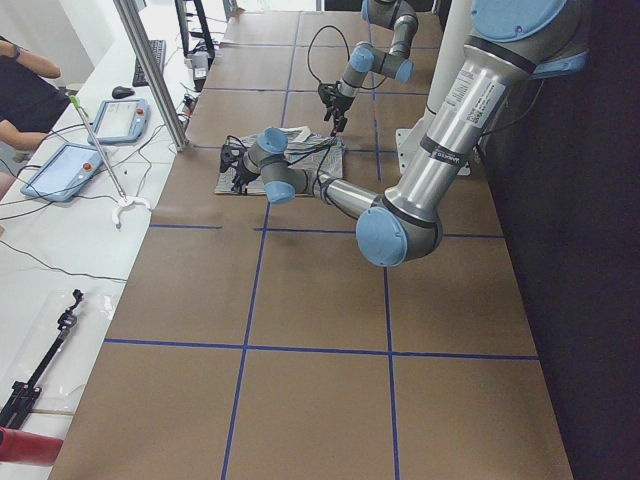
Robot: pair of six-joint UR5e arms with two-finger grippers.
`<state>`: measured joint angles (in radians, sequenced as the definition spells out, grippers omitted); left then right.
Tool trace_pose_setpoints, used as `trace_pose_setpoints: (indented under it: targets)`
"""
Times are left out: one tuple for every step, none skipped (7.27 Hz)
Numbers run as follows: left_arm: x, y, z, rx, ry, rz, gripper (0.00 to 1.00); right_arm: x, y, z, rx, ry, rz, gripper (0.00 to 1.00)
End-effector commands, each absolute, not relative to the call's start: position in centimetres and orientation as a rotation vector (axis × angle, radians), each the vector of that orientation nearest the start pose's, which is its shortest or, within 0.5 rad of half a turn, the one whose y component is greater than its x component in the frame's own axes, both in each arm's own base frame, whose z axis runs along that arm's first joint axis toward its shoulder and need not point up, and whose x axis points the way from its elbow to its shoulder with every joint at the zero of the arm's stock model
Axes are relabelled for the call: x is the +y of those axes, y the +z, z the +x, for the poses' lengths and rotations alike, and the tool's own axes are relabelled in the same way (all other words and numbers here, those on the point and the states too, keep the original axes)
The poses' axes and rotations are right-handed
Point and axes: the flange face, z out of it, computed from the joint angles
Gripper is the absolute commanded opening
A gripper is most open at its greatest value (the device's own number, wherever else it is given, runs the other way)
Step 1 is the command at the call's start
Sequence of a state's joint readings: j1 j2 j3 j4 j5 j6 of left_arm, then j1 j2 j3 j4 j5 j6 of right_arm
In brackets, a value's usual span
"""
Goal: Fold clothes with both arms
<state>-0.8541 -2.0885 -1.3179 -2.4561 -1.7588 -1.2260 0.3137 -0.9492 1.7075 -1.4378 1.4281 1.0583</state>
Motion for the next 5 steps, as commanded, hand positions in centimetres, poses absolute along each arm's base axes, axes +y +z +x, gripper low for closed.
trace_pose_setpoints:
  targets:
    - [-61.55, 37.88, 38.58, 1.047, -0.341, 0.507, 0.35, -34.88, 22.67, -61.51, -0.803, -0.107, 0.474, 0.95]
    - [-61.55, 37.88, 38.58, 1.048, -0.342, 0.506, 0.35, -34.58, 22.54, -61.61, -0.835, -0.103, 0.433, 0.90]
    - [-61.55, 37.88, 38.58, 1.048, -0.342, 0.506, 0.35, -34.43, 22.42, -61.70, -0.855, -0.083, 0.420, 0.86]
    - [-61.55, 37.88, 38.58, 1.048, -0.342, 0.506, 0.35, -34.38, 22.40, -61.71, -0.858, -0.082, 0.416, 0.75]
    - [-61.58, 37.77, 38.60, 1.050, -0.343, 0.506, 0.36, -34.46, 22.29, -61.61, -0.862, -0.080, 0.418, 0.57]
